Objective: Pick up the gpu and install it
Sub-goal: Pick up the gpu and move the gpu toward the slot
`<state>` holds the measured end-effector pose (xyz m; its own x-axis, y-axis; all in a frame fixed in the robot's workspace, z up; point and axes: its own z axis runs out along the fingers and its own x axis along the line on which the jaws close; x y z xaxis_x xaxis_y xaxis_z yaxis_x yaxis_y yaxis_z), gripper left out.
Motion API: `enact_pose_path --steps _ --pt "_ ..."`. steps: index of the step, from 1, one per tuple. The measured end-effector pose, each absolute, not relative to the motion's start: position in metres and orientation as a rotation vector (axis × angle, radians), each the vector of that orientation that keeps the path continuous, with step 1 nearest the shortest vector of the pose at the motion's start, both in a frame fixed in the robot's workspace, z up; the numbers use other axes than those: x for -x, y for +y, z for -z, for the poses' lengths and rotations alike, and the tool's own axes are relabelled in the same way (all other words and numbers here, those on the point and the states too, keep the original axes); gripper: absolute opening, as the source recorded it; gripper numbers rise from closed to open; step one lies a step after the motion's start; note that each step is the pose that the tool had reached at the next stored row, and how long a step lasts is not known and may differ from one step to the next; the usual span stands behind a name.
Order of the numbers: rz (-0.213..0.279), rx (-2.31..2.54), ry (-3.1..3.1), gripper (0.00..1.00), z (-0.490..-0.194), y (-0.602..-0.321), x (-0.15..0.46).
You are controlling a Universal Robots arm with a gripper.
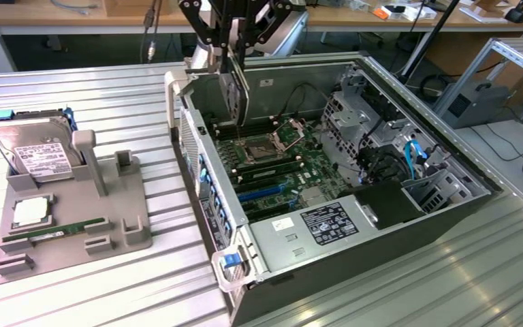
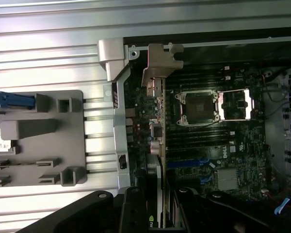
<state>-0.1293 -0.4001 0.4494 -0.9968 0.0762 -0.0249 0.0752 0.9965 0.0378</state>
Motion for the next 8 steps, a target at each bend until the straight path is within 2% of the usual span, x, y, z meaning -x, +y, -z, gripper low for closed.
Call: enact_pose_path --steps 8 --pt "-0.057 -0.118 3.112 0.27 -0.448 -0.4007 0.1245"
